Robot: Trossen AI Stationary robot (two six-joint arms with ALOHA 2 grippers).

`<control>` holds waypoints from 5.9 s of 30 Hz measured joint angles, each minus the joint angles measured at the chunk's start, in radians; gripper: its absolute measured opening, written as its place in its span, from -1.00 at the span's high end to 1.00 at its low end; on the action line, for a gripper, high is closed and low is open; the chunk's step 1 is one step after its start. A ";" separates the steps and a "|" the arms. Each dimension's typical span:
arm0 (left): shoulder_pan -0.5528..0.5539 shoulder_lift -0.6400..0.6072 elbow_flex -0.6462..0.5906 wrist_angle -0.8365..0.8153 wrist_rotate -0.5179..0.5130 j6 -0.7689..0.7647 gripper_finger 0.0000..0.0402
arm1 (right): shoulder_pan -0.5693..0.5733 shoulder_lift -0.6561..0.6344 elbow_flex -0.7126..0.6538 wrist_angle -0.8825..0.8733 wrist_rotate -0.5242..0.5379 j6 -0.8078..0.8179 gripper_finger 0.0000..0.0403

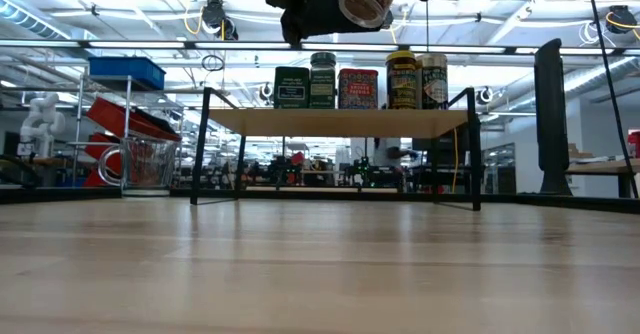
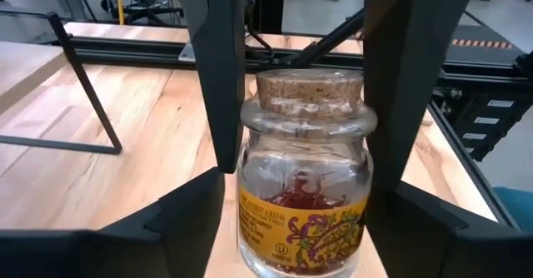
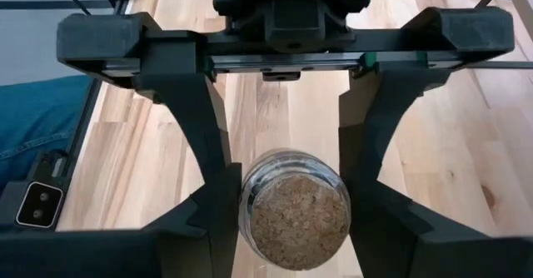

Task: Shelf spices
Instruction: Put the brown seasoning bottle on the shelf

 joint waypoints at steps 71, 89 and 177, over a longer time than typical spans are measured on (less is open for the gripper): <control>-0.012 -0.068 0.000 0.009 0.048 0.006 0.00 | 0.078 -0.091 -0.001 0.085 0.164 -0.133 -0.45; -0.089 -0.216 0.000 0.226 0.045 0.262 0.00 | 0.224 -0.131 -0.001 0.477 0.323 -0.360 -0.44; -0.094 -0.293 0.000 0.045 -0.039 0.130 -0.55 | 0.113 -0.072 -0.001 0.511 0.187 -0.277 0.20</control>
